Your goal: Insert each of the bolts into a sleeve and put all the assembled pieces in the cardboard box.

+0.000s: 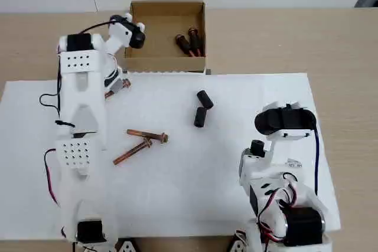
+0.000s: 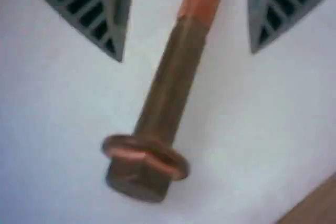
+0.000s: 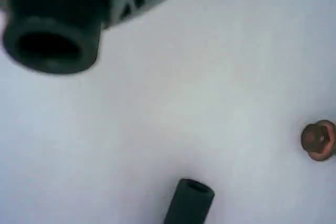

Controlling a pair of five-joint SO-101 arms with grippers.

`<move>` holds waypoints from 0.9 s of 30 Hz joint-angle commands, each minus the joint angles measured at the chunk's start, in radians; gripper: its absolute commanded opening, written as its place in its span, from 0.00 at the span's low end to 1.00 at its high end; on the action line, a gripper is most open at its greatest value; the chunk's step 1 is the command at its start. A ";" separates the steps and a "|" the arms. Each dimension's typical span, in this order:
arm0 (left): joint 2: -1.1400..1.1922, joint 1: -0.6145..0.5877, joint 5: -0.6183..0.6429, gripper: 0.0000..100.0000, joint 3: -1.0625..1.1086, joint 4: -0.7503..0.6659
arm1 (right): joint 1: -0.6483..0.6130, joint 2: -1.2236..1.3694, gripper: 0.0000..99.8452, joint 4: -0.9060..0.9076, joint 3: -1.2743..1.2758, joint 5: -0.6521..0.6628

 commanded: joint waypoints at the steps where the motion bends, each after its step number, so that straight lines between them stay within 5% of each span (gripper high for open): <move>1: -0.003 0.012 -0.008 0.15 -0.045 0.023 | 0.002 0.004 0.00 -0.025 -0.005 0.006; 13: 0.077 0.012 -0.008 0.15 -0.045 -0.092 | 0.001 0.005 0.00 -0.025 -0.005 0.006; 17: 0.101 0.021 -0.008 0.07 -0.045 -0.098 | 0.001 0.005 0.00 -0.025 -0.005 0.006; 27: 0.095 0.048 -0.002 0.00 -0.162 0.032 | -0.002 -0.004 0.00 -0.025 -0.014 0.006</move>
